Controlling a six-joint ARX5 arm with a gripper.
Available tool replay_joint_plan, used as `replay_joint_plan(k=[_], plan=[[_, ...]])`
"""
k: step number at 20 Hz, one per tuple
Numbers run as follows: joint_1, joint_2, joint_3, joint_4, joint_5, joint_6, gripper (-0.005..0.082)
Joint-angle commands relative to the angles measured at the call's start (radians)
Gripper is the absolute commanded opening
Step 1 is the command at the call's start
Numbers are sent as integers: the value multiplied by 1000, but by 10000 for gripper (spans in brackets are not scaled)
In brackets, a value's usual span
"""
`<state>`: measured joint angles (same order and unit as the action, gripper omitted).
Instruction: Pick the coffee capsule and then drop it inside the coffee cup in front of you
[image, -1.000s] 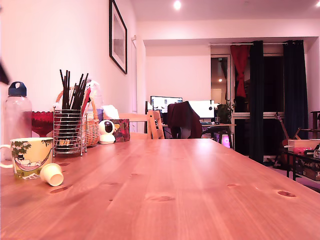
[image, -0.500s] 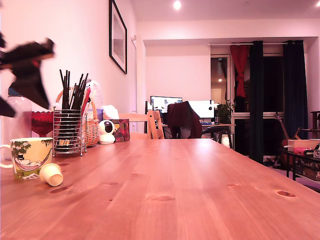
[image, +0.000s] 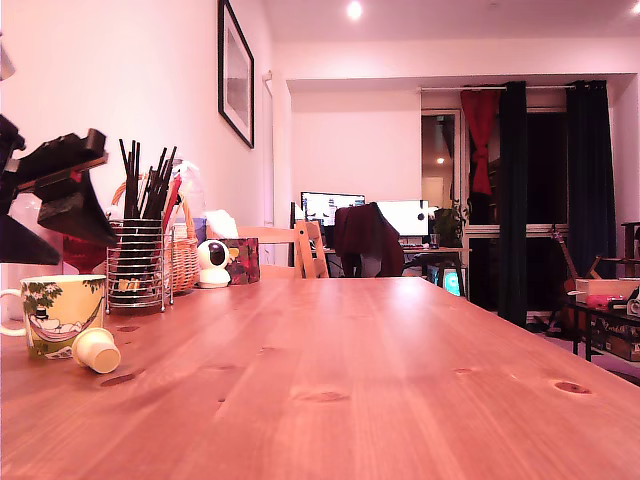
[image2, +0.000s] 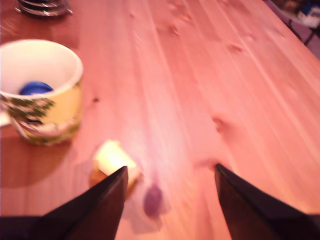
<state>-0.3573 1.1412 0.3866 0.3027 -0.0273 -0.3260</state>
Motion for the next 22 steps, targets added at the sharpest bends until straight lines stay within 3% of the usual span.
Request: replay_joint_plan(k=[1, 3, 5, 6, 8, 12, 16, 22], plan=[[19, 42, -21, 39, 5, 11, 500], [31, 86, -21, 79, 8, -10, 500], [31, 139, -21, 126, 8, -95, 500], [30, 165, -21, 151, 8, -104, 500], [30, 206, -21, 188, 8, -171, 500], [30, 269, -19, 243, 8, -235, 498], [30, 319, 12, 251, 8, -281, 498], [30, 402, 90, 216, -7, -289, 498]])
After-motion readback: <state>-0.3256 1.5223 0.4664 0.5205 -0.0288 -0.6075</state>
